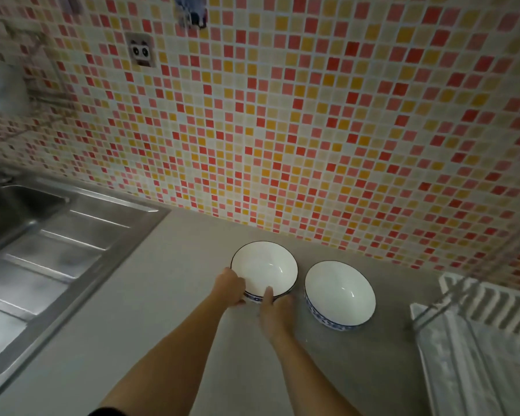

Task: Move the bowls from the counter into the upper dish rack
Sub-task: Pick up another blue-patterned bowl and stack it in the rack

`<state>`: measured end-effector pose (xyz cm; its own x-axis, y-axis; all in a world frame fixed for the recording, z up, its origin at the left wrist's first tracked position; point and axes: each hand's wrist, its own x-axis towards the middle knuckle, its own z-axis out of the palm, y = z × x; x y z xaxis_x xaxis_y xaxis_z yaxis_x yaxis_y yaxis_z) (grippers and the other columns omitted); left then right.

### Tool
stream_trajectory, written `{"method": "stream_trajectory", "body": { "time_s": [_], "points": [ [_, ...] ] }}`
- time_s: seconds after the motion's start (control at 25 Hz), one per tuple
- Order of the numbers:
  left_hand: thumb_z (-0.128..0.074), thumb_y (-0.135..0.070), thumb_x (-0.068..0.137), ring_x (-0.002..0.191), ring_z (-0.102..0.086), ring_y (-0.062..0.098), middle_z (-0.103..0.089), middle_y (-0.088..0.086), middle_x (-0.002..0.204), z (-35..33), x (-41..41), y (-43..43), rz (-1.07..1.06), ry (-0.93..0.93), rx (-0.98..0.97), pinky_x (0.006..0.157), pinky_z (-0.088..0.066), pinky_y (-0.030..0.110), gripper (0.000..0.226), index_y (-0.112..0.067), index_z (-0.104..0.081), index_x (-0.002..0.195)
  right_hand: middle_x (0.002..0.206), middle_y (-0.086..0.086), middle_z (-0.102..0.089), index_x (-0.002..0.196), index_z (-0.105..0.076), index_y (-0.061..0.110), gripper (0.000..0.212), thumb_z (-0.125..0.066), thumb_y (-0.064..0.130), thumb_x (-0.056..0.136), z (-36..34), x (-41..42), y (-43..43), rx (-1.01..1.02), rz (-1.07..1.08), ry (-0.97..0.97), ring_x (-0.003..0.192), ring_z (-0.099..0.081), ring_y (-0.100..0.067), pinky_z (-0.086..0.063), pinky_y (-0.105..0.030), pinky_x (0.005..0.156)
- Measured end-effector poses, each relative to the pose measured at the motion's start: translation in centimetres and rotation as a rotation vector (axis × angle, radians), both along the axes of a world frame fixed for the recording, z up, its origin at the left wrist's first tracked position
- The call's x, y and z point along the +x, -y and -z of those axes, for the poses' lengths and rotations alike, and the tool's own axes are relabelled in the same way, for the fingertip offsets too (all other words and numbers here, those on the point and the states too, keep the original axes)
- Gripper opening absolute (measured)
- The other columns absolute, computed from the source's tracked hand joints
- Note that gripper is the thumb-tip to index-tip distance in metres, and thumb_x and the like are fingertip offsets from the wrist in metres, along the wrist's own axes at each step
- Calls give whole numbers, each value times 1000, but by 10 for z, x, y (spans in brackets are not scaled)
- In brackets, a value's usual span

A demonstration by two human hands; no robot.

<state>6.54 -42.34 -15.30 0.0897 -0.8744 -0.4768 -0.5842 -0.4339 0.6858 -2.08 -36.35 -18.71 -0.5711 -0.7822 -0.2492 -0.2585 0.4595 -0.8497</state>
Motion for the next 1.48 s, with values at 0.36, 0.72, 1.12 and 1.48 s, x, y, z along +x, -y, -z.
{"method": "stream_trajectory", "body": {
  "time_s": [0.36,0.72,1.12,1.48],
  "points": [
    [-33,5,88,107,-57,43,-44,12,110,-62,33,-21,-202,-295,-169,55,-57,39,35,0,-42,122,107,-13,-66,115,-49,1,42,-44,36,93,-55,4,0,-20,-267,50,95,-65,-32,-47,-28,72],
    [-34,-6,97,94,-57,23,-50,10,129,-206,33,-77,103,-248,-799,50,-58,18,47,-12,-28,143,124,-12,-60,131,-42,9,36,-38,25,99,-244,-32,-51,-384,-153,-278,108,-59,-28,-48,-32,84],
    [-35,-31,99,49,-51,0,-61,-9,75,-337,-24,-206,390,199,-1205,41,-34,12,38,-23,-41,135,59,-1,-57,141,-40,15,59,-18,44,94,-322,-125,-181,-806,-114,-793,41,-37,-2,-27,-11,38],
    [-43,-44,83,58,-58,-3,-57,-23,85,-412,-121,-331,566,140,-1512,54,-40,14,62,-35,-25,142,75,-13,-71,128,-53,-3,60,-22,41,100,-407,-246,-300,-1372,1,-1099,45,-47,-14,-34,-18,47]
  ]
}}
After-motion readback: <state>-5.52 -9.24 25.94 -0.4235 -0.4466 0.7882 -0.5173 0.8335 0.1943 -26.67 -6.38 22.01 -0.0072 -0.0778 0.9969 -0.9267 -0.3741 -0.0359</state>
